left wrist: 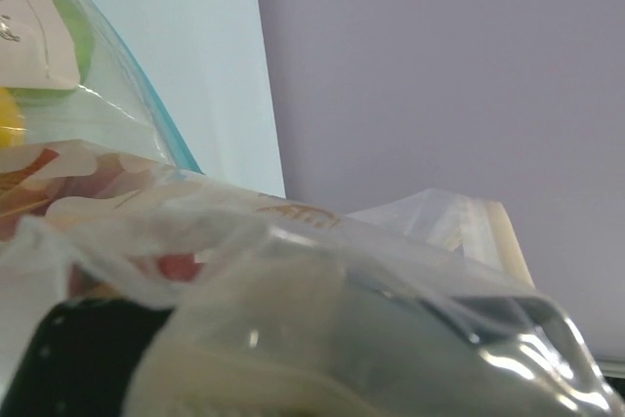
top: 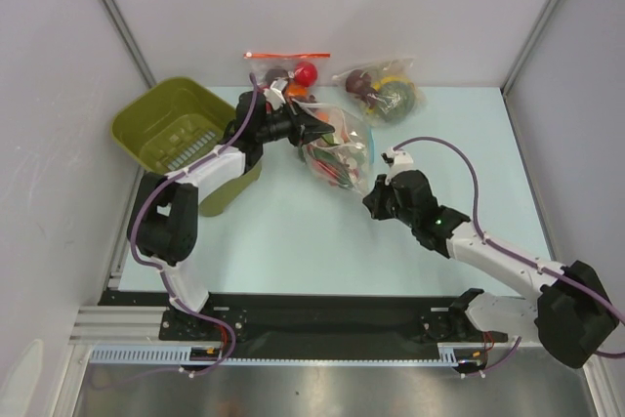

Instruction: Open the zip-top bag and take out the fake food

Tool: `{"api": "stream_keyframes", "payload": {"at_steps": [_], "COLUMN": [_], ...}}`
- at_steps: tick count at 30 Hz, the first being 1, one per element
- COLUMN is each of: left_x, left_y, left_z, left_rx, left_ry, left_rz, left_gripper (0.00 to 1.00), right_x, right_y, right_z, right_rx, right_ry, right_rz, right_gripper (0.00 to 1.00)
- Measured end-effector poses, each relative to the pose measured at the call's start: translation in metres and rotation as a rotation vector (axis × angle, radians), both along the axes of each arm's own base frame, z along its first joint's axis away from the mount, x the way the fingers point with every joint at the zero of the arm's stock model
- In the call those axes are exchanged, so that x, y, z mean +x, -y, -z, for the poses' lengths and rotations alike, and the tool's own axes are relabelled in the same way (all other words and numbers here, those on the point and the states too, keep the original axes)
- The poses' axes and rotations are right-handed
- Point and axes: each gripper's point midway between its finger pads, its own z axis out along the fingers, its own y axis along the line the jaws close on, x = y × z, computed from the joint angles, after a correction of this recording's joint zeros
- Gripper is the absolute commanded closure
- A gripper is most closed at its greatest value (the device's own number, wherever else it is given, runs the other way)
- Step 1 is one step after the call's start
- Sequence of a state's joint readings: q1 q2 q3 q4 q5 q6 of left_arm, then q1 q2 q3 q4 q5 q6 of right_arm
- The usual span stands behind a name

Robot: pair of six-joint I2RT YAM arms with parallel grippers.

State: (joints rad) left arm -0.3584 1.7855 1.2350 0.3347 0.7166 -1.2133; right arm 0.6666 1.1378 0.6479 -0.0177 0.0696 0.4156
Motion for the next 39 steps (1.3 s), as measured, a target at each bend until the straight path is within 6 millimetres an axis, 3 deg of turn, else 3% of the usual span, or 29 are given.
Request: {"api": "stream_keyframes", "payload": {"at_steps": [7, 9, 10, 11, 13, 16, 19, 25, 27, 30, 32, 39], "left_x": [-0.009, -0.013, -0.014, -0.014, -0.015, -0.016, -0.019, -0.027, -0.029, -0.036, -0.039, -0.044], "left_y": [0.003, 0.004, 0.004, 0.004, 0.004, 0.003, 0.004, 0.013, 0.016, 0.017, 0.017, 0.013], "left_z": [-0.006, -0.004, -0.004, -0.003, 0.0, 0.007, 0.016, 0.019, 0.019, 0.021, 0.022, 0.019], "left_rx": [-0.032, -0.029, -0.023, -0.016, 0.007, 0.055, 0.11, 0.214, 0.239, 0.269, 0.28, 0.291], "left_ry": [-0.025, -0.025, -0.017, -0.008, 0.016, 0.043, 0.061, 0.121, 0.142, 0.155, 0.158, 0.171], "left_rz": [0.049, 0.069, 0.076, 0.082, 0.09, 0.102, 0.119, 0.165, 0.177, 0.197, 0.204, 0.2], "left_gripper": [1.0, 1.0, 1.0, 1.0, 1.0, 1.0, 0.99, 1.0, 1.0, 1.0, 1.0, 1.0], "right_x": [0.007, 0.007, 0.006, 0.004, -0.001, -0.01, -0.013, -0.008, -0.004, 0.008, 0.017, 0.039], "right_y": [-0.005, -0.005, -0.005, -0.004, 0.0, 0.007, 0.01, 0.009, 0.007, -0.001, -0.008, -0.026], "right_z": [0.026, 0.03, 0.031, 0.033, 0.035, 0.029, 0.001, -0.103, -0.129, -0.15, -0.147, -0.088], "right_rx": [-0.012, -0.013, -0.02, -0.03, -0.059, -0.097, -0.096, 0.002, 0.028, 0.04, 0.026, -0.068], "right_ry": [-0.066, -0.079, -0.09, -0.102, -0.13, -0.159, -0.137, 0.04, 0.091, 0.136, 0.136, 0.019], "right_rz": [0.033, 0.036, 0.037, 0.035, 0.027, 0.013, 0.003, -0.009, -0.012, -0.019, -0.025, -0.041], "right_gripper": [0.98, 0.81, 0.65, 0.57, 0.46, 0.41, 0.38, 0.36, 0.36, 0.36, 0.37, 0.36]}}
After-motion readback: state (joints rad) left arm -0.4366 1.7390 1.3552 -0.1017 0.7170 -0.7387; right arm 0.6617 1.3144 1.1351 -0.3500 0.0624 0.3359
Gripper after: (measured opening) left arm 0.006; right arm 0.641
